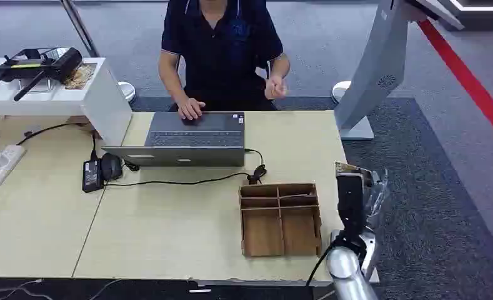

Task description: Pass the card to the sensor for recognition and then transmit it.

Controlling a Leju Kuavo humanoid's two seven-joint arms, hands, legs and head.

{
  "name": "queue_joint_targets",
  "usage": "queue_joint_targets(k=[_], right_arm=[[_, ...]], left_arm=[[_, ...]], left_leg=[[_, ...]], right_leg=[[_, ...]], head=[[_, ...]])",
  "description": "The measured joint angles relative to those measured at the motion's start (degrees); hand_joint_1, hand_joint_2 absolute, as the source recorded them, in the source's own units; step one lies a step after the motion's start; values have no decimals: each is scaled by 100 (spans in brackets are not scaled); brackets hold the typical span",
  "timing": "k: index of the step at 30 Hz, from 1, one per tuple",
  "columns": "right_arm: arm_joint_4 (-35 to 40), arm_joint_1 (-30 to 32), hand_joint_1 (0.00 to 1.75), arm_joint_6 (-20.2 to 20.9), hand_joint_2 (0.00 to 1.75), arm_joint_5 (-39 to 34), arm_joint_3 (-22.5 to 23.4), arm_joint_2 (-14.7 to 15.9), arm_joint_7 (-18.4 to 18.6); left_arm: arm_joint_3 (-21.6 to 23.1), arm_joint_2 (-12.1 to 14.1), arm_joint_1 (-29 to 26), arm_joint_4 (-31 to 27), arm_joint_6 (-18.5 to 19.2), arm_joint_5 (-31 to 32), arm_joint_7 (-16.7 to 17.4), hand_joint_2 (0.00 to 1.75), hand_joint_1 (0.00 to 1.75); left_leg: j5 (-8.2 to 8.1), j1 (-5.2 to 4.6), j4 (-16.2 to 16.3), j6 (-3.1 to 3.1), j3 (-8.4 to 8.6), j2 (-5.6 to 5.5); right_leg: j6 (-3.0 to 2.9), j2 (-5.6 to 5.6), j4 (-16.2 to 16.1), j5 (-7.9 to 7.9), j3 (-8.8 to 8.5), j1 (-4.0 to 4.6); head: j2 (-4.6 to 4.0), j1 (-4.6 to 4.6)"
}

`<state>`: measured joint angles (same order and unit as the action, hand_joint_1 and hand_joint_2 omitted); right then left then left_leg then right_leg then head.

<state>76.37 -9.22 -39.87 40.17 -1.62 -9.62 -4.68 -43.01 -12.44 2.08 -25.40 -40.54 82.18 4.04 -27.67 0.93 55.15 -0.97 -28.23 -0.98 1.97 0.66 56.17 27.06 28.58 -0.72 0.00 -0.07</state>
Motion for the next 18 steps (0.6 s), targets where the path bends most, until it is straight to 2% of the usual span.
queue_joint_targets(k=[9, 18], right_arm=[[-94, 150, 175, 0, 175, 332, 68, 131, 203], [-347, 281, 175, -2, 175, 501, 297, 190, 221]], left_arm=[[0, 0, 0, 0, 0, -4, 83, 175, 0], [0, 0, -1, 0, 0, -17, 162, 175, 0]], left_leg=[[0, 0, 0, 0, -1, 0], [0, 0, 0, 0, 0, 0]], right_leg=[[0, 0, -1, 0, 1, 0], [0, 0, -1, 0, 1, 0]], head=[[0, 0], [0, 0]])
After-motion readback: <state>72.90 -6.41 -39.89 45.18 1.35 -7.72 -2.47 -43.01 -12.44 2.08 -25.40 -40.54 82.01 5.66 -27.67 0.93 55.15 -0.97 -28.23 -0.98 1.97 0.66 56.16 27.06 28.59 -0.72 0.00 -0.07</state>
